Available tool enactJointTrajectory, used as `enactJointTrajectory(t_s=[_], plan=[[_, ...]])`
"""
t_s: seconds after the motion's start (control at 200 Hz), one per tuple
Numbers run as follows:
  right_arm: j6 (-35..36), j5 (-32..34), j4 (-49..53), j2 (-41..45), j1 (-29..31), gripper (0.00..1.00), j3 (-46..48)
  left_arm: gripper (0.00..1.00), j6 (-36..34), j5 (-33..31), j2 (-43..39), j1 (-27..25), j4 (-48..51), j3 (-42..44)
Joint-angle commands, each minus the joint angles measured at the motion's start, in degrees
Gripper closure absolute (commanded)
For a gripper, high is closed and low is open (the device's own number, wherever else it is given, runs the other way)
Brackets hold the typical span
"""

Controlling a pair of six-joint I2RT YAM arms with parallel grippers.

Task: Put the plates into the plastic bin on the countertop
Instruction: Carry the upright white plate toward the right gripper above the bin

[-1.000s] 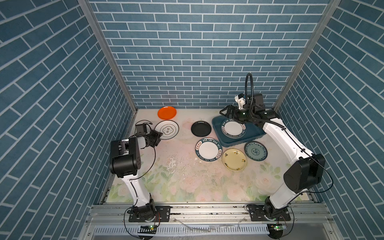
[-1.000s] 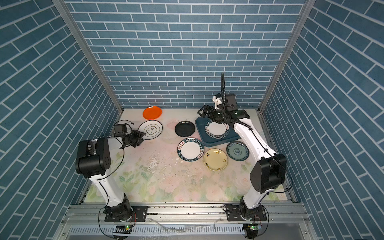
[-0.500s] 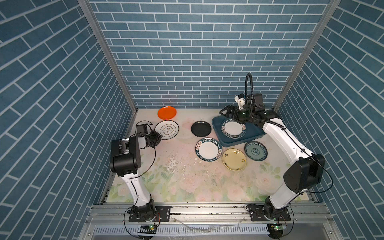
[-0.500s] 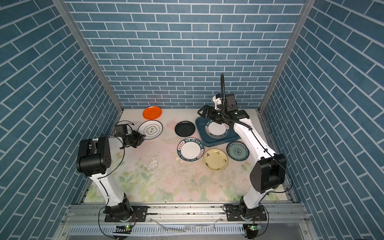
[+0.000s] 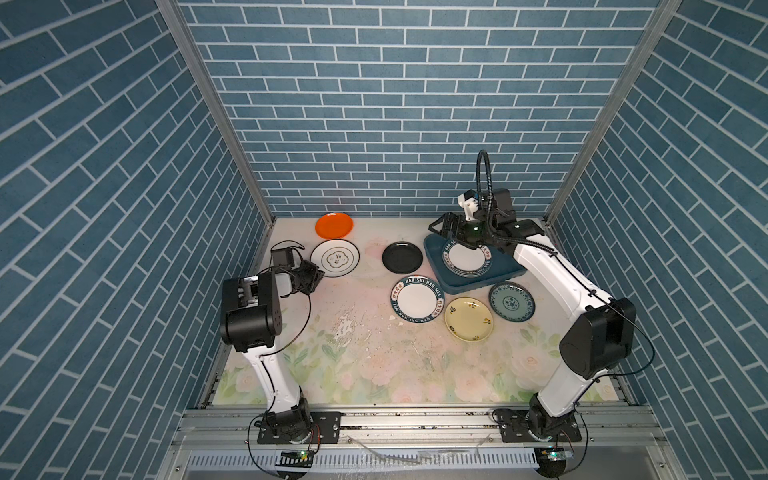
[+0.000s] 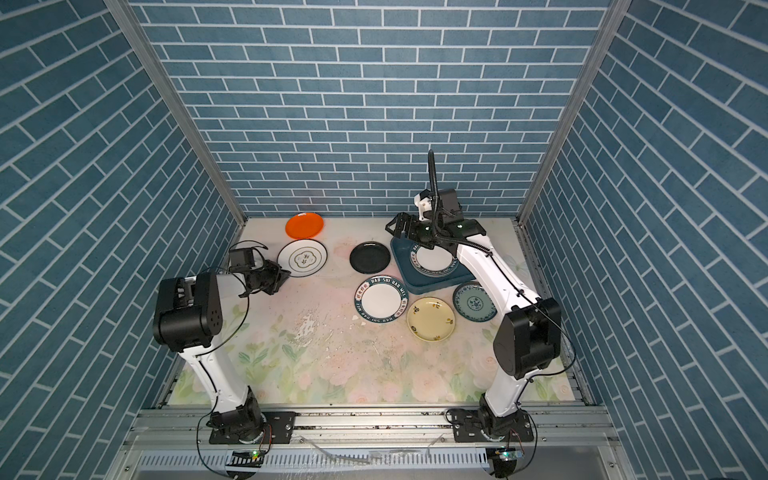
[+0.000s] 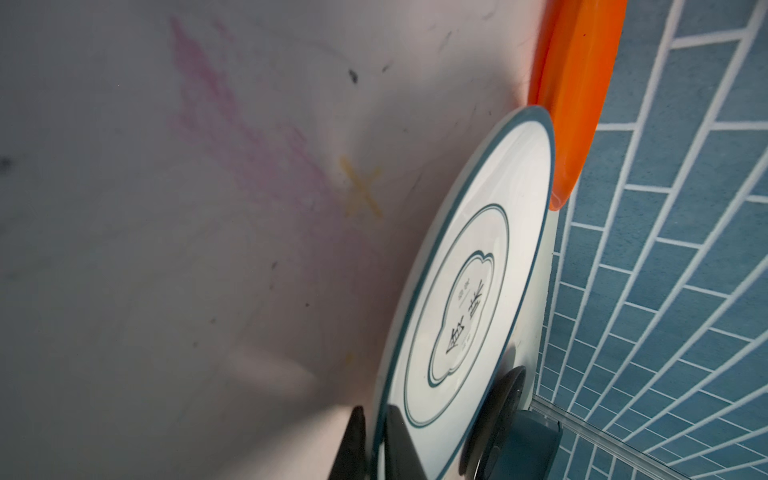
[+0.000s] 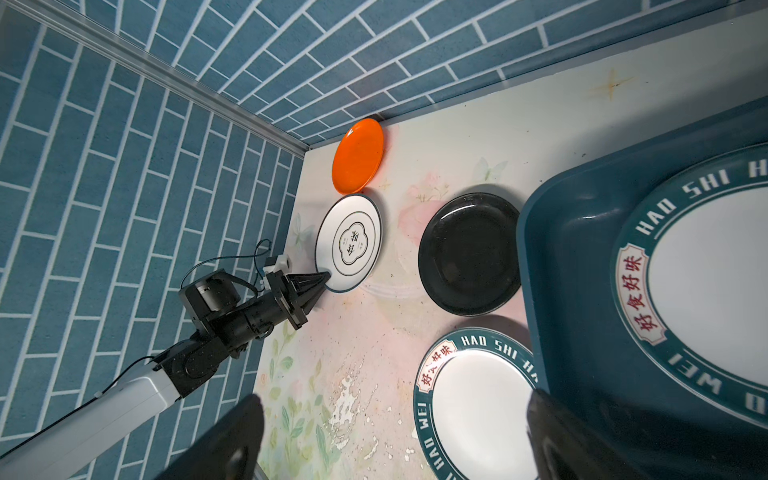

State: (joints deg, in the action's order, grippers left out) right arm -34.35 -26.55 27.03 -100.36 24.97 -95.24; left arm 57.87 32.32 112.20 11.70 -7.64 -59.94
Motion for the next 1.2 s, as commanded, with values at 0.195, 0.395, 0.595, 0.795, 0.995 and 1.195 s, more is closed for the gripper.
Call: enactJointTrajectory(t_s=[0.195, 0.395, 0.595, 0.795, 0.995, 1.195], plan=[[0.7, 0.5, -2.3, -7.2, 3.3, 0.02, -5.1, 0.97, -0.9, -0.7, 0.6, 0.0, 3.3, 0.1], [1.8, 0.4, -1.5, -11.8, 4.6, 0.02, -9.1, 0.98, -1.0, -0.6, -0.5, -0.1, 3.3, 1.2], [2.2, 1.1, -1.9, -14.0, 4.9, 0.02, -9.9, 1.0, -0.8, -0.5, -1.3, 0.0, 3.5, 1.8], [1.9, 0.1, -1.9, -16.2, 5.0, 0.02, -11.4, 1.0, -0.7, -0.5, -2.5, 0.0, 3.7, 2.2], [1.8, 0.1, -2.2, -16.2, 4.9, 0.02, -11.6, 1.0, 1.1, 0.1, -4.8, 0.0, 1.0, 3.7], [1.7, -0.6, -2.5, -15.8, 4.9, 0.02, -11.2, 1.0, 2.2, 0.9, -8.3, 0.0, 0.1, 4.1]])
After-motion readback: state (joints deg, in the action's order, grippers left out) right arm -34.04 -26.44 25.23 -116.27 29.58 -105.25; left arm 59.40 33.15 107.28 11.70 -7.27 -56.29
